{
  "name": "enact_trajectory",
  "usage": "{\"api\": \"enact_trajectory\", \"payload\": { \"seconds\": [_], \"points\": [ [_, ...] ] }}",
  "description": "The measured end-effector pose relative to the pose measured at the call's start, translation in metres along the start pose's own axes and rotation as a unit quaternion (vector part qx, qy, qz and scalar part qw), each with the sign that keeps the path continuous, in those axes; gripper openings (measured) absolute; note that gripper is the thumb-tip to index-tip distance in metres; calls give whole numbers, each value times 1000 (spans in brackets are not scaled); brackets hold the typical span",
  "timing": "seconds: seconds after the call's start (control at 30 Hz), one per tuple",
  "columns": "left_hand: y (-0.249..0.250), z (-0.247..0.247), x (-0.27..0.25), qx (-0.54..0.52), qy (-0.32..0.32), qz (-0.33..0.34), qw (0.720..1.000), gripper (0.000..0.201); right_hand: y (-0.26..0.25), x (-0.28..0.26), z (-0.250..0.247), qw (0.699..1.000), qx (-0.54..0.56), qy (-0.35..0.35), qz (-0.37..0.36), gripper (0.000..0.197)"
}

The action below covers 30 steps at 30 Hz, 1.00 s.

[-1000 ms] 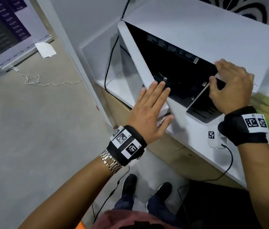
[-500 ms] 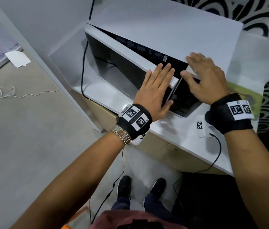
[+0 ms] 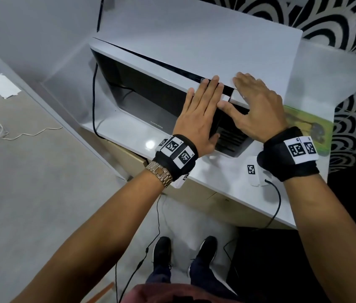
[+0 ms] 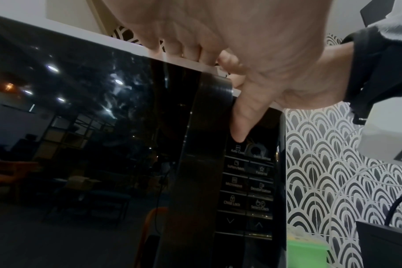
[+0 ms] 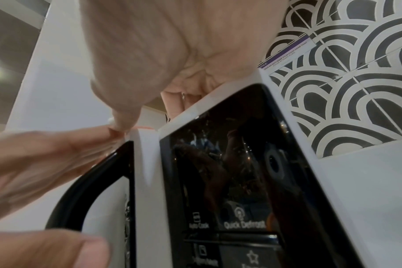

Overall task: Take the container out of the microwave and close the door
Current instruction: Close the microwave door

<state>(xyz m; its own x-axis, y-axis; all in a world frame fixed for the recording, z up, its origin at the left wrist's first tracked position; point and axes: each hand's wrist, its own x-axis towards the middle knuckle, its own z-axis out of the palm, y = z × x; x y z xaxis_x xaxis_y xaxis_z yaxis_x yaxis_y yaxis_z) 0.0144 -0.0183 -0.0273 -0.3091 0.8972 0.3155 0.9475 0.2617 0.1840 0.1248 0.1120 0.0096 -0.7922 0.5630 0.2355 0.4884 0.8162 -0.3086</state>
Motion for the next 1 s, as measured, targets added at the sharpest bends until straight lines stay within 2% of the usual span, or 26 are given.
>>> {"api": "enact_trajectory", "payload": {
  "seconds": [0.1,0.27,0.4,0.5,0.67,1.0],
  "points": [
    [-1,0,2,10,-8,3,1000,109,0,0,1,1000,0,-4,2,97],
    [-2,1,3,0,-10,5,1000,113,0,1,3,1000,-2,3,9,90],
    [-3,1,7,-5,-12,10,1000,114,-1,1,3,1000,0,15,8,94],
    [-4,2,11,-16,-7,12,1000,113,-1,2,6,1000,-5,27,10,87],
    [-5,4,21,-26,-5,23,999,111,-2,4,10,998,-8,64,8,56],
    [-3,6,22,-16,-2,18,1000,111,-5,4,10,997,-16,69,17,53]
  ]
}}
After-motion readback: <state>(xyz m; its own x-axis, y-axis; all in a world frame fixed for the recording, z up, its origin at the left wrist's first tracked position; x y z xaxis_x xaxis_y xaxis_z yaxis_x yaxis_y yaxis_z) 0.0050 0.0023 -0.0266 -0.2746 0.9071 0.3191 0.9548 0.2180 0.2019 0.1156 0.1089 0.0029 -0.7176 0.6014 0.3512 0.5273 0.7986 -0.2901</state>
